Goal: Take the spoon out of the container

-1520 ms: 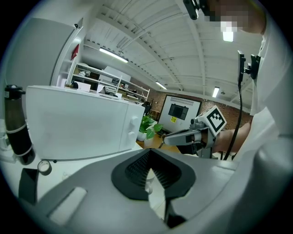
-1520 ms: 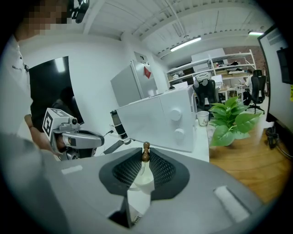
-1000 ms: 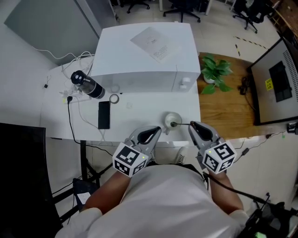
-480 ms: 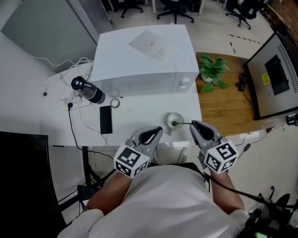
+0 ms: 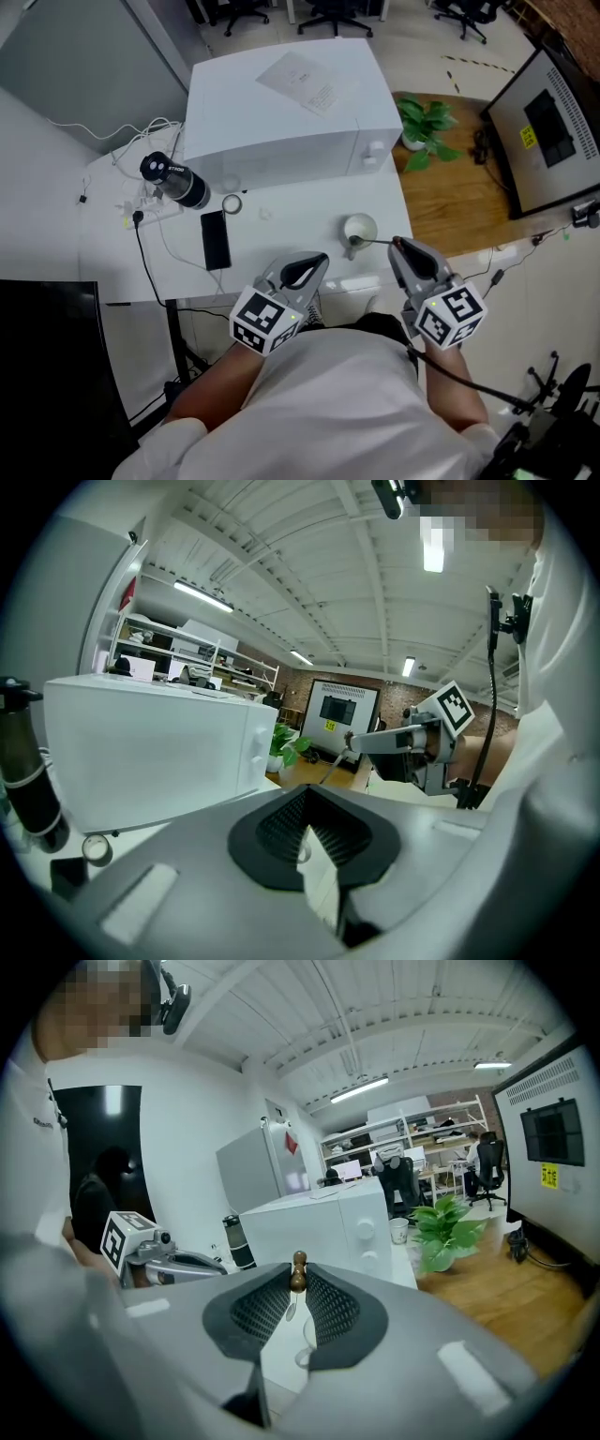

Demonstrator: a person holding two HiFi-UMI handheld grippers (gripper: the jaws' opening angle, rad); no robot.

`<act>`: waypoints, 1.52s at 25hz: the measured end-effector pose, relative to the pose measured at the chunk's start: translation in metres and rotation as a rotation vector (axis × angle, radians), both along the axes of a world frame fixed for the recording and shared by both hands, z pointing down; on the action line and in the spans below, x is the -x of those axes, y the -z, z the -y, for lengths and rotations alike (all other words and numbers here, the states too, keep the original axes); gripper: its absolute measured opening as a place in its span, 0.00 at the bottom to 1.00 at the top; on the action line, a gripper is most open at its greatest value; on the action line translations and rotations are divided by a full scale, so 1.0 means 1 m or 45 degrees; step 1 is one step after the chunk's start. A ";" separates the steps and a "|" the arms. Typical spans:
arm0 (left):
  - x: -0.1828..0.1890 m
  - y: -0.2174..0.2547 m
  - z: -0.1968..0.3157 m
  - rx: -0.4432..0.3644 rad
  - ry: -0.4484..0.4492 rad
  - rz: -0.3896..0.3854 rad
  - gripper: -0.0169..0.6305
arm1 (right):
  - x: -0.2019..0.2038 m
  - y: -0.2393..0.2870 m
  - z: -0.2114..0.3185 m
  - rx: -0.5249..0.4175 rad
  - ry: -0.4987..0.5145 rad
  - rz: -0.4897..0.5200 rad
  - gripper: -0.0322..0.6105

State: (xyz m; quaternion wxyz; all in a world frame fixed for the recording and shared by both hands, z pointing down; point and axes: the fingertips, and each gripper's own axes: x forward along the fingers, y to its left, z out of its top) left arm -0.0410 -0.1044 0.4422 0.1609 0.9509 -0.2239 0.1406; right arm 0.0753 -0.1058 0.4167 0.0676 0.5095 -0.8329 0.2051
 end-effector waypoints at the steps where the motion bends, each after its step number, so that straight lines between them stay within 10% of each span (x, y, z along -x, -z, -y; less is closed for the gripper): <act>1: 0.002 0.001 -0.001 -0.001 0.011 -0.006 0.03 | -0.001 0.001 -0.003 0.002 0.002 -0.006 0.14; 38: -0.069 0.021 -0.205 -0.050 0.390 -0.017 0.03 | -0.084 0.025 -0.195 -0.088 0.292 0.032 0.14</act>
